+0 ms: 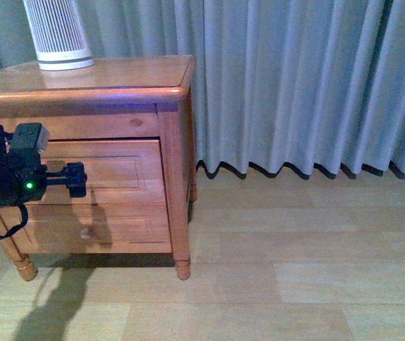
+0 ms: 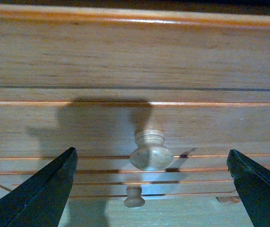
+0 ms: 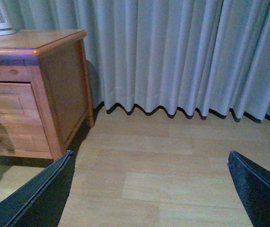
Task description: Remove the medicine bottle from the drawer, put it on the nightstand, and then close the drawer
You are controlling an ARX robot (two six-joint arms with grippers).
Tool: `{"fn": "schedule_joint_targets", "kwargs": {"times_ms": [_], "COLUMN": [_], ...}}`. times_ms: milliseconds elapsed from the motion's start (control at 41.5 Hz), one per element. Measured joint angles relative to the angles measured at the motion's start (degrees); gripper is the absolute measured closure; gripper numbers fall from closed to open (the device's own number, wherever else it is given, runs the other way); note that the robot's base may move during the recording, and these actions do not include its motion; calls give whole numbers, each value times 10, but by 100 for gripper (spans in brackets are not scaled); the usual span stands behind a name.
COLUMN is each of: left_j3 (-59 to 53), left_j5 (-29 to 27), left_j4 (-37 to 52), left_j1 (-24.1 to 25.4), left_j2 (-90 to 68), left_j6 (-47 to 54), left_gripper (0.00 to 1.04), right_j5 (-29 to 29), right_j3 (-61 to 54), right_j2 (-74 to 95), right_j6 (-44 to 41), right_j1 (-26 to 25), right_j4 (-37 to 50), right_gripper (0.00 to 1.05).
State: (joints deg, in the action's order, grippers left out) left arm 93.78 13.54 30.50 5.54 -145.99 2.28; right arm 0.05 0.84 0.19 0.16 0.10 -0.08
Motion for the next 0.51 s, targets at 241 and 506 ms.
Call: {"fn": "schedule_joint_targets", "kwargs": {"times_ms": [241, 506], "left_j3": [44, 63], "left_j5": [-1, -12], "left_j4": [-14, -24], "left_j1": [1, 1], "left_j2": [-30, -45], "left_j6": [-12, -28], "left_gripper": [7, 11], "right_j5": [0, 0], "right_j3": [0, 0], "right_j2": [0, 0], "right_j6": [0, 0], "right_j1": [0, 0], "right_j4": [0, 0], "right_gripper": [7, 7]}}
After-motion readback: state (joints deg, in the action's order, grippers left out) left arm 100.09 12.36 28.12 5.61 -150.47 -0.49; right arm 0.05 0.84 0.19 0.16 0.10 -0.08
